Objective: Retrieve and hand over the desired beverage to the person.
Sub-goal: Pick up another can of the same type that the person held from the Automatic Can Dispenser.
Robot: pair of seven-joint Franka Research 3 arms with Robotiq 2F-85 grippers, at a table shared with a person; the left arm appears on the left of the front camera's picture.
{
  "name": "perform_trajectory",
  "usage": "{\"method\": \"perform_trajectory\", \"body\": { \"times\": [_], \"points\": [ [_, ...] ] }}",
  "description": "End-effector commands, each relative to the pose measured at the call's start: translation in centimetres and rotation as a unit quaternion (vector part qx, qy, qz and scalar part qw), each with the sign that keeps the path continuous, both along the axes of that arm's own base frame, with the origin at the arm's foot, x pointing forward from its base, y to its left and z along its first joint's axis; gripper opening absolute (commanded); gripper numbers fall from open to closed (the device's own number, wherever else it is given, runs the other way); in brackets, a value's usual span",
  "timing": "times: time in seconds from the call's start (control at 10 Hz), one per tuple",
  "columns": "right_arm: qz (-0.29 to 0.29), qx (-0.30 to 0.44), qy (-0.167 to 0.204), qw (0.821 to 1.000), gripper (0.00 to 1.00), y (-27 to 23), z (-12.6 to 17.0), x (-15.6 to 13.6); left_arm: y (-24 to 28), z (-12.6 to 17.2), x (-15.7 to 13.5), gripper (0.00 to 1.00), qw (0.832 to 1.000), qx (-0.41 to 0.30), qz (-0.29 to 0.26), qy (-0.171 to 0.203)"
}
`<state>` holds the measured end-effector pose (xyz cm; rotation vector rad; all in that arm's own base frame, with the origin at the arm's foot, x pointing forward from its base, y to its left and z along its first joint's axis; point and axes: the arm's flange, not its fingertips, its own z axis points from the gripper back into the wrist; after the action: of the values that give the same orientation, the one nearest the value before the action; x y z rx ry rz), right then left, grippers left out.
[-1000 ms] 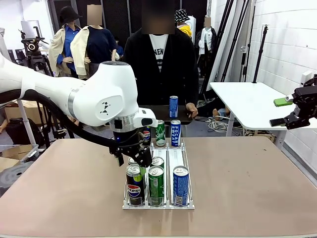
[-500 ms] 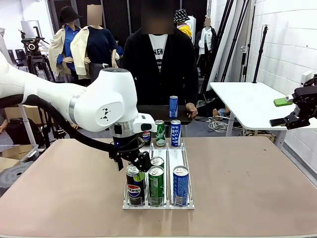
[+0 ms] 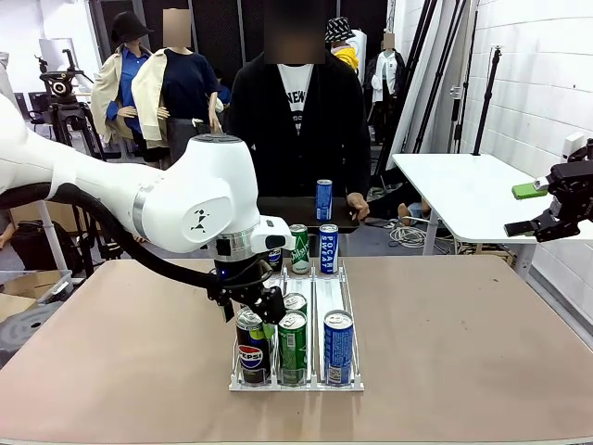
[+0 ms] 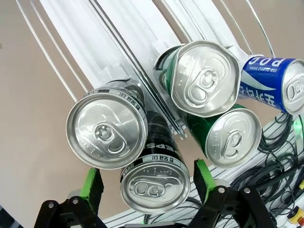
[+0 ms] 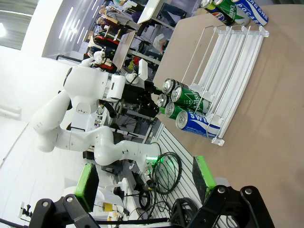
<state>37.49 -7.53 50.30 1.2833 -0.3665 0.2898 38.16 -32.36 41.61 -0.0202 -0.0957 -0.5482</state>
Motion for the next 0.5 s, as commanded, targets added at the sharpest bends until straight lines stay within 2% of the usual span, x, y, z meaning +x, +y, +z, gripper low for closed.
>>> {"method": "perform_trajectory", "body": {
  "times": [0.0,0.2,0.3,0.4],
  "points": [
    [0.003,0.002,-0.001,1.0,1.0,0.12,-0.2,-0.46,-0.05,-0.56,0.22,1.0,1.0,-0.006,0.019,-0.013],
    [0.003,0.002,-0.001,1.0,1.0,0.12,-0.2,-0.46,0.02,-0.51,0.28,1.0,1.0,-0.004,0.022,-0.01],
    [0.003,0.002,-0.001,1.0,1.0,0.12,-0.2,-0.46,0.03,-0.47,0.25,0.94,1.0,-0.005,0.022,-0.008],
    [0.003,0.002,-0.001,1.0,1.0,0.12,-0.2,-0.46,0.05,-0.45,0.2,0.75,1.0,-0.012,0.015,-0.004]
  ]
}}
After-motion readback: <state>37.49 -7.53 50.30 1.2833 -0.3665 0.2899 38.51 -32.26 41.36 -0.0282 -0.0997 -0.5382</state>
